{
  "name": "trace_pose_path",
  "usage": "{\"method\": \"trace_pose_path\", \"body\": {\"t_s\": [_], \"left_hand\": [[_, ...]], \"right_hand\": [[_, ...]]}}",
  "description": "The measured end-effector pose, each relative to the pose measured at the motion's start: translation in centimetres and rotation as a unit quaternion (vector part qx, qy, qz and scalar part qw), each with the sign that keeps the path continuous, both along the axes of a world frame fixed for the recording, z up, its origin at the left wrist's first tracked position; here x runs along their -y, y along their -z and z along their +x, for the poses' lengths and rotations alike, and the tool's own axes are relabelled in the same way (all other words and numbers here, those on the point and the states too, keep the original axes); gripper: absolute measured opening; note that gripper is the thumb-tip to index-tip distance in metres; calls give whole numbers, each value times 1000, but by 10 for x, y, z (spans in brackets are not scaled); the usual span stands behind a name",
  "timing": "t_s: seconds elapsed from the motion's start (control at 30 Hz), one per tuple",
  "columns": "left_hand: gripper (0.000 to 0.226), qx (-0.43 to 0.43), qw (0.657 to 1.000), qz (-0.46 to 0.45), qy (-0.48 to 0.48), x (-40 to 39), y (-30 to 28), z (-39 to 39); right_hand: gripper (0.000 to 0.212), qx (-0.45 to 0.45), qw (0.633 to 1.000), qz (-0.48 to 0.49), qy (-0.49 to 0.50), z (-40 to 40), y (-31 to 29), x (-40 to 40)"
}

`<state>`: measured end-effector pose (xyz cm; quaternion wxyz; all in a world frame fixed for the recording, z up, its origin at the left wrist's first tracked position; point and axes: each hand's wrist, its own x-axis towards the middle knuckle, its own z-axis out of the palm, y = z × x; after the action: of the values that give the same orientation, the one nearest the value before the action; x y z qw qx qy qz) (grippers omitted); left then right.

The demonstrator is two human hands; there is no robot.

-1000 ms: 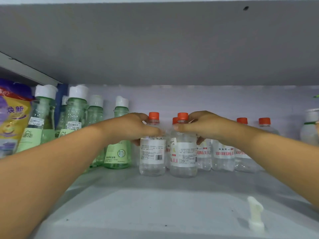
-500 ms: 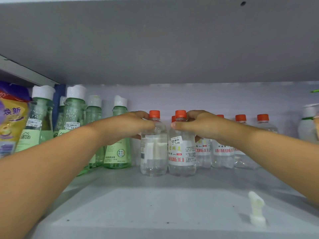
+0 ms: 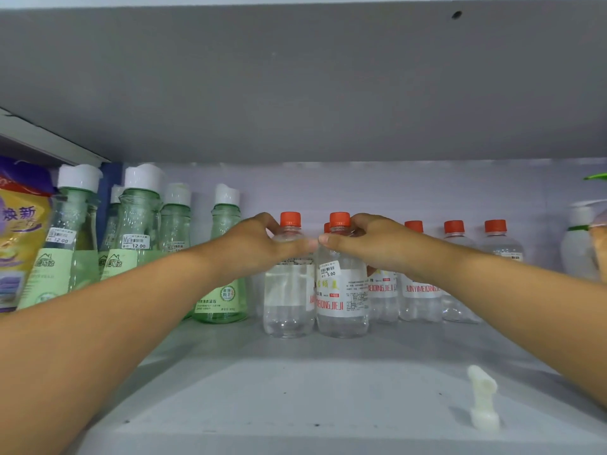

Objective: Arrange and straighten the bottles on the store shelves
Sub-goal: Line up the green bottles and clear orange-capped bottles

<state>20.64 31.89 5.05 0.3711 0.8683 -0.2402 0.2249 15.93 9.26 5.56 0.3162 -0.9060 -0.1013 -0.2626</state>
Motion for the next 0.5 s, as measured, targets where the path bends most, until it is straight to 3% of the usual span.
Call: {"method": "trace_pose_path", "body": {"t_s": [0.13, 0.33, 0.5], "left_hand": [[64, -51, 997, -6, 66, -10, -10, -5], [67, 20, 1000, 12, -6, -1, 1, -4], [41, -38, 998, 27, 47, -14, -11, -1]], "right_hand": [[45, -3, 1000, -5, -4, -3, 1, 0], [40, -12, 999, 13, -33, -2, 0, 5], [33, -3, 999, 25, -41, -2, 1, 6]]}}
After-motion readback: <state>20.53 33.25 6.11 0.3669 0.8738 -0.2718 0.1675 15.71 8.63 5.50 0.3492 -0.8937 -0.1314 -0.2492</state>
